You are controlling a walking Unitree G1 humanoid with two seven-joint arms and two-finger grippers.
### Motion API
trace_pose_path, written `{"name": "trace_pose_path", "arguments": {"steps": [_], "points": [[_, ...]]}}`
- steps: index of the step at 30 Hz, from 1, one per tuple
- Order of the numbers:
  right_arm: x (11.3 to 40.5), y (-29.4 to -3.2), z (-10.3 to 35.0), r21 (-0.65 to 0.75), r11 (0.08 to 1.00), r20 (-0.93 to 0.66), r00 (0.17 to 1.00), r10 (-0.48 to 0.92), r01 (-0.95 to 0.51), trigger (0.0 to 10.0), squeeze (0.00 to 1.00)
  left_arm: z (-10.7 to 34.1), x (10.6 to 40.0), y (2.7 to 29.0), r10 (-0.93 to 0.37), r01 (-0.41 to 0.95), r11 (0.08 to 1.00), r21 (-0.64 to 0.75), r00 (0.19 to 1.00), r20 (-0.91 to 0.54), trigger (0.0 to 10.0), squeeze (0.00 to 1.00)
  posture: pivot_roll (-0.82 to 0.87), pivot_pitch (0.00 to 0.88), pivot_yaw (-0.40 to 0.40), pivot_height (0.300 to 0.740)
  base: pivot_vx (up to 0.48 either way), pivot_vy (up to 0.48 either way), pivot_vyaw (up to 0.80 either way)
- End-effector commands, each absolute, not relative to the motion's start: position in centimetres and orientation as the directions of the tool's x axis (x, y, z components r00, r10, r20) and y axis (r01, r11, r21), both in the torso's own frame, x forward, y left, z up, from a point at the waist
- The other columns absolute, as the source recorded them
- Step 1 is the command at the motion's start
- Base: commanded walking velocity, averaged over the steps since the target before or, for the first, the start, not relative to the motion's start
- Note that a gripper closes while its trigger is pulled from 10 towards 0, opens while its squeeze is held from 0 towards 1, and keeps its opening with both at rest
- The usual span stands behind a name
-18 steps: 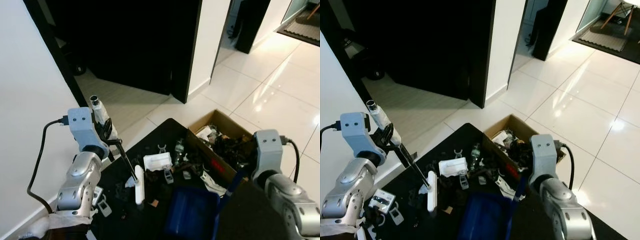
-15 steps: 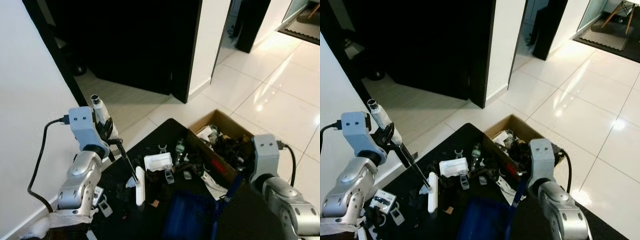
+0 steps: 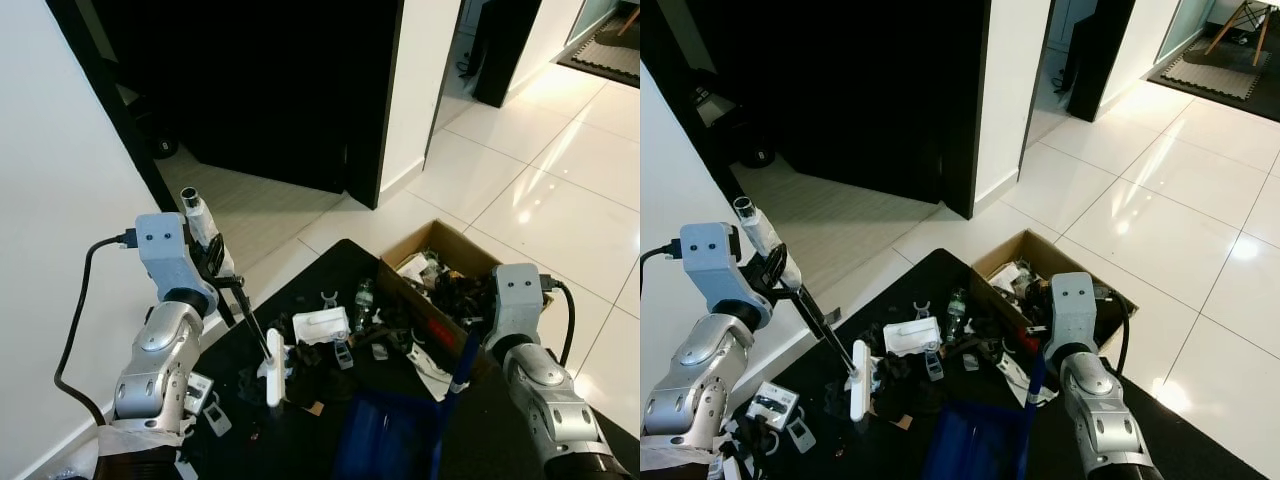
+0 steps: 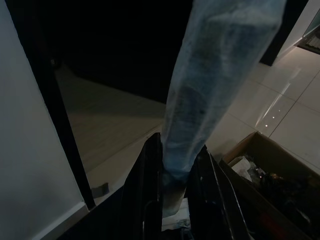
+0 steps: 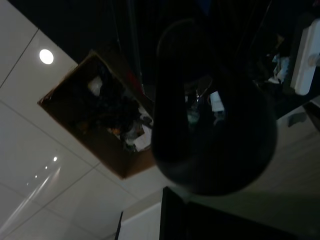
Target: Sweep floor
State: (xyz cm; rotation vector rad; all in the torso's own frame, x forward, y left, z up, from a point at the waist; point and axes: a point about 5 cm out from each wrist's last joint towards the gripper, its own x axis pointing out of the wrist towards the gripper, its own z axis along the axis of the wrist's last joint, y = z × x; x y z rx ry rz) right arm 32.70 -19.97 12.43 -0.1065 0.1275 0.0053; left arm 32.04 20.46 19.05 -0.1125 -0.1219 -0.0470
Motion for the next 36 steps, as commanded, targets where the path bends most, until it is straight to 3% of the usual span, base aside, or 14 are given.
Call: {"name": "trace_pose_path", "arguments": {"steps": [1,10,14,19,25,30,34,36], "points": [[32.9,-20.4,13.3,-0.127,0.991,-0.069,0.997,-0.036,0.027,10.0,0.00,19.2,31.7,21.4,-0.013,0.027,0.996,-0.089,0.989,0.146,10.0,0.00,0.11,0.216,0.061,0.740,0.000,0.000,0.00],[33.3,-20.3,13.6,-0.121,0.992,-0.033,0.999,-0.039,0.035,10.0,0.00,19.1,31.6,21.2,-0.010,0.024,0.996,-0.092,0.989,0.145,10.0,0.00,0.10,0.220,0.055,0.740,0.000,0.000,0.00],[33.5,-20.3,13.0,-0.044,0.999,-0.002,1.000,-0.031,0.031,10.0,0.00,19.0,31.6,21.1,-0.013,0.027,0.995,-0.095,0.990,0.144,10.0,0.00,0.10,0.223,0.061,0.740,0.000,0.000,0.00],[33.8,-20.0,11.4,-0.035,0.999,-0.093,0.995,-0.023,0.020,10.0,0.00,19.0,31.6,21.1,-0.014,0.028,0.995,-0.095,0.990,0.142,10.0,0.00,0.10,0.222,0.062,0.740,0.000,0.000,0.00],[34.1,-18.0,10.4,-0.007,0.993,-0.161,0.980,0.117,-0.120,10.0,0.00,19.1,31.5,21.2,-0.006,0.020,0.995,-0.095,0.990,0.143,10.0,0.00,0.12,0.223,0.053,0.740,0.000,0.000,0.00],[34.3,-17.9,10.2,-0.006,0.990,-0.164,0.976,0.141,-0.144,10.0,0.00,18.9,31.4,21.2,-0.001,0.015,0.995,-0.096,0.990,0.140,10.0,0.00,0.12,0.224,0.051,0.740,0.000,0.000,0.00],[34.6,-17.1,10.7,0.110,0.970,-0.155,0.960,0.231,-0.216,10.0,0.00,18.8,31.4,21.2,0.000,0.014,0.995,-0.095,0.990,0.138,10.0,0.00,0.12,0.226,0.049,0.740,0.000,0.000,0.00],[34.8,-17.7,10.2,0.075,0.979,-0.206,0.958,0.201,-0.190,10.0,0.00,18.8,31.4,21.3,0.003,0.010,0.996,-0.091,0.991,0.136,10.0,0.00,0.11,0.227,0.049,0.740,0.000,0.000,0.00]]}}
